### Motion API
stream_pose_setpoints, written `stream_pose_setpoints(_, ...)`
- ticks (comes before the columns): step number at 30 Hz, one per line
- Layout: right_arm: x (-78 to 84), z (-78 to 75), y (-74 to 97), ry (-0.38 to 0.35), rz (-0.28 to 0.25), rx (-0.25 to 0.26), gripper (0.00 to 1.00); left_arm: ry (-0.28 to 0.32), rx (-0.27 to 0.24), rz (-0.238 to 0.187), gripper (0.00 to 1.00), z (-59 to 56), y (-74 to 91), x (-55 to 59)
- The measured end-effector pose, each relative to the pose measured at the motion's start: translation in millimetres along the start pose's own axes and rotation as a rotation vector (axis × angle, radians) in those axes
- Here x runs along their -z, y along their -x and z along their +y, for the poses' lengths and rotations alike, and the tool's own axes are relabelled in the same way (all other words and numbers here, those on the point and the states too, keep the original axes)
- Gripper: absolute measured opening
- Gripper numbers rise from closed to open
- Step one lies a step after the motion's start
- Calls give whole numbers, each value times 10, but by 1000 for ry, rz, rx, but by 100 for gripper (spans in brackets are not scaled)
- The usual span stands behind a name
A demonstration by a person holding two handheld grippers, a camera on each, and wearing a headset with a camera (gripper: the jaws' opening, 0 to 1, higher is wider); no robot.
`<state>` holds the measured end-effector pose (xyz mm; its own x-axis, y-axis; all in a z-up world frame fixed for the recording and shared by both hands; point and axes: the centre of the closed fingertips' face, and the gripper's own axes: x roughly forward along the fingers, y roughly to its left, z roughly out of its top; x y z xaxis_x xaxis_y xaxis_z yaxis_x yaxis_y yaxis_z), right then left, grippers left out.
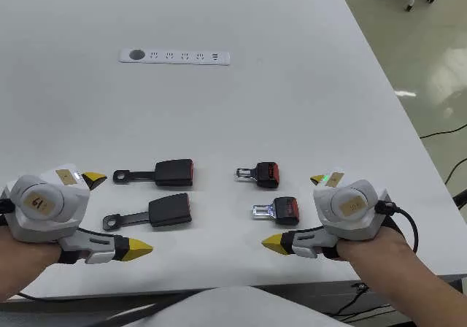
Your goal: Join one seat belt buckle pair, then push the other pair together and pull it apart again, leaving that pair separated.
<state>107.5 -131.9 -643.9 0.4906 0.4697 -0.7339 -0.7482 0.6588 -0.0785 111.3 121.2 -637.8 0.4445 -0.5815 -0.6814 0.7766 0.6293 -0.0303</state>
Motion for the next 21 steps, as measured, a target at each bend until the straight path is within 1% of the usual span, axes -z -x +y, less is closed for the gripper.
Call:
stream_pose_setpoints(10, 57, 7, 5, -3, 16, 2, 91, -1, 3, 1, 98, -34, -21, 25)
stream_pose_setpoints(15, 60, 0, 10, 5, 18, 6, 91, -2, 3, -1, 98, -38, -23, 26)
stream_pose_setpoints(18, 80, 6, 0, 19, 32, 3, 90, -4, 1, -2, 98, -50, -9, 15)
stream_pose_setpoints(21, 77, 22, 0, 25, 32, 0, 90, -6, 1, 1, 98, -52, -6, 19)
